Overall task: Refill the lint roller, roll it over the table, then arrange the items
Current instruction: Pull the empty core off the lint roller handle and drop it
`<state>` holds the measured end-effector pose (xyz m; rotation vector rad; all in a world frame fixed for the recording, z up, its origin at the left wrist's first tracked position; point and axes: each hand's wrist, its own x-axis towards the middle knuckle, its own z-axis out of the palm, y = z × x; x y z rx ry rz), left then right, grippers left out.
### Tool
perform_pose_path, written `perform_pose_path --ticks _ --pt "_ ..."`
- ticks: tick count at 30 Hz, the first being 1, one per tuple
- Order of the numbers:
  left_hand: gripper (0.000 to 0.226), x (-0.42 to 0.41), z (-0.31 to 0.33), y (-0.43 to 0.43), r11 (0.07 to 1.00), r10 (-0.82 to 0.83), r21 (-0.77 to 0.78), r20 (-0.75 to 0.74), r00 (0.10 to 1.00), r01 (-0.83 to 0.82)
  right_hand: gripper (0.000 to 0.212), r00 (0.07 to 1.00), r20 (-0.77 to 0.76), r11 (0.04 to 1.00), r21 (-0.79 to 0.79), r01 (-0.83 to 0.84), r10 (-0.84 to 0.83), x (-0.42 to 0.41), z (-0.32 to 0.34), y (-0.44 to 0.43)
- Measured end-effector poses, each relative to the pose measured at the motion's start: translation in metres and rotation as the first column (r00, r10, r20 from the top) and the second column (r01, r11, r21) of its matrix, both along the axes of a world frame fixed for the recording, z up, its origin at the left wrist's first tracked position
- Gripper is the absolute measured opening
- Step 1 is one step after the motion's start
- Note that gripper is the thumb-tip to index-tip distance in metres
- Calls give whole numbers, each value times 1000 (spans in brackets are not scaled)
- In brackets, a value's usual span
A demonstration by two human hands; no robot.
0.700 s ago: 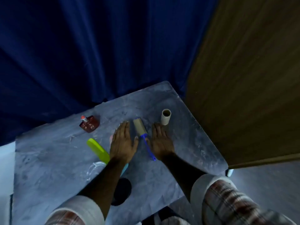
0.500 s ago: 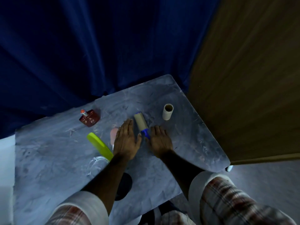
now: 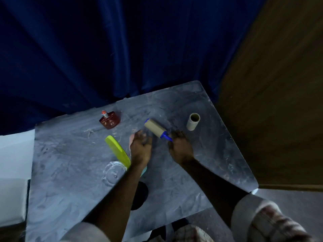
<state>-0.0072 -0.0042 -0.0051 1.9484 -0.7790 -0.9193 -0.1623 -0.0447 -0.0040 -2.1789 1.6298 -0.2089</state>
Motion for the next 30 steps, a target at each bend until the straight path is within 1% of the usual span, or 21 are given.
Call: perform_pose_path --ticks 1,2,3,4,6,9,11,14,16,19,22,25,27,28,30 --pt "26 0 9 -2 995 97 -10 -213 972 -102 41 998 52 1000 -19 -25 26 -2 8 0" --pt "26 0 17 -1 987 142 -12 -405 903 -161 33 995 88 997 -51 -50 55 -3 16 0" --pt "25 2 27 0 983 149 -15 -529 836 -185 26 991 105 992 -96 -77 87 -4 24 1" --pt "22 5 37 3 983 133 -27 -580 804 -182 23 986 107 983 -149 -112 128 -4 33 1" --pt "30 10 57 13 978 104 -87 -578 809 -188 20 972 100 954 -237 -185 213 -3 53 3" --pt "35 12 90 32 930 144 -207 -555 819 -304 19 946 81 900 -343 -270 315 1 86 3" --pt "27 15 112 47 879 189 -279 -543 818 -388 21 917 71 858 -386 -338 393 6 110 7" --pt "12 17 142 72 797 203 -379 -566 799 -471 26 863 57 784 -451 -427 502 16 146 17" --pt "13 17 162 87 738 241 -403 -591 770 -541 24 823 42 720 -511 -470 567 25 170 23" --pt "26 12 186 111 625 338 -416 -619 709 -661 25 759 -2 605 -603 -520 651 42 197 33" --pt "20 8 207 129 496 427 -427 -639 640 -756 25 708 0 495 -715 -494 706 59 210 42" --pt "22 3 220 143 413 467 -434 -654 596 -801 21 660 -1 395 -801 -451 751 76 215 51" --pt "29 7 222 153 363 487 -453 -652 581 -814 19 644 -1 368 -821 -437 765 84 219 57" --pt "33 12 222 157 328 501 -472 -648 574 -819 19 637 10 375 -815 -441 771 86 221 60" --pt "36 27 229 168 289 504 -513 -636 584 -808 19 626 42 412 -786 -461 779 87 229 62"
